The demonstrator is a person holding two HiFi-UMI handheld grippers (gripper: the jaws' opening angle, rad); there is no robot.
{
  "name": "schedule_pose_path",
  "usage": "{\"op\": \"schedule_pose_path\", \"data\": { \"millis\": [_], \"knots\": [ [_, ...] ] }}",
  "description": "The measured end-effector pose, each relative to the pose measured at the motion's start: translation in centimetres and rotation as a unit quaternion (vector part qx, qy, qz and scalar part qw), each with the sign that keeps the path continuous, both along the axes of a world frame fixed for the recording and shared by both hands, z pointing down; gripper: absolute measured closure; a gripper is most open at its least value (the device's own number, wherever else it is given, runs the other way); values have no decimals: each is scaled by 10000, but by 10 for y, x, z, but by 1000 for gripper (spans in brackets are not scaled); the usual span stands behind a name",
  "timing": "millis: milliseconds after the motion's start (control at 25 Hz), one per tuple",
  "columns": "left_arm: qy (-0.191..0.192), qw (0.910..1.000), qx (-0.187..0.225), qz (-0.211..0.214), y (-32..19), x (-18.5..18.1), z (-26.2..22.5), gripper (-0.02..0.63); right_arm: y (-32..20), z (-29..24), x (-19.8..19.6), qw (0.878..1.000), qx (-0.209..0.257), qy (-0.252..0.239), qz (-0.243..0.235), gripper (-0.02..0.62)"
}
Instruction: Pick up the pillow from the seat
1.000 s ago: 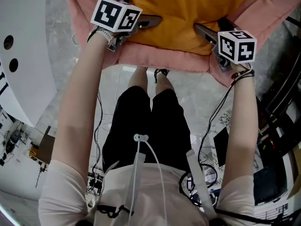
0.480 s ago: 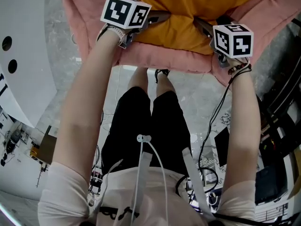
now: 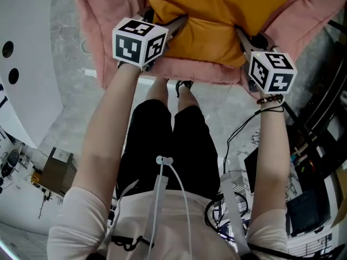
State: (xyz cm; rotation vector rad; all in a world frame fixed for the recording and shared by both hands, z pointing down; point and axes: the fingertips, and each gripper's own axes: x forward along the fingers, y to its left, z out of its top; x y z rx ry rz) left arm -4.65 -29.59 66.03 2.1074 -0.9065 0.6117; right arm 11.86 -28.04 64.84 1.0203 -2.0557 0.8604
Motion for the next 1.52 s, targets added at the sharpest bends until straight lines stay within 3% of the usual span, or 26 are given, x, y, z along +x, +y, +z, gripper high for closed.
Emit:
{"op": "schedule_pose_path", "data": {
  "millis": [400,680,880,1200,1520],
  "knots": [
    [73,9987,467,-192,14,-13,-65,392,15,-60,-8,9975,530,-429,193,518],
    [257,9969,627,-412,18,-6,-105,397,15,-112,4,9903,965,-757,646,525],
    [338,9951,703,-606,27,-11,-142,401,19,-154,0,9883,1178,-789,554,529],
    [568,9854,1262,-987,20,-19,-214,402,4,-238,-6,9790,1869,-731,359,535],
    [630,9768,1850,-878,-11,-24,-285,403,-18,-310,-10,9671,2391,-732,460,540]
  ]
}}
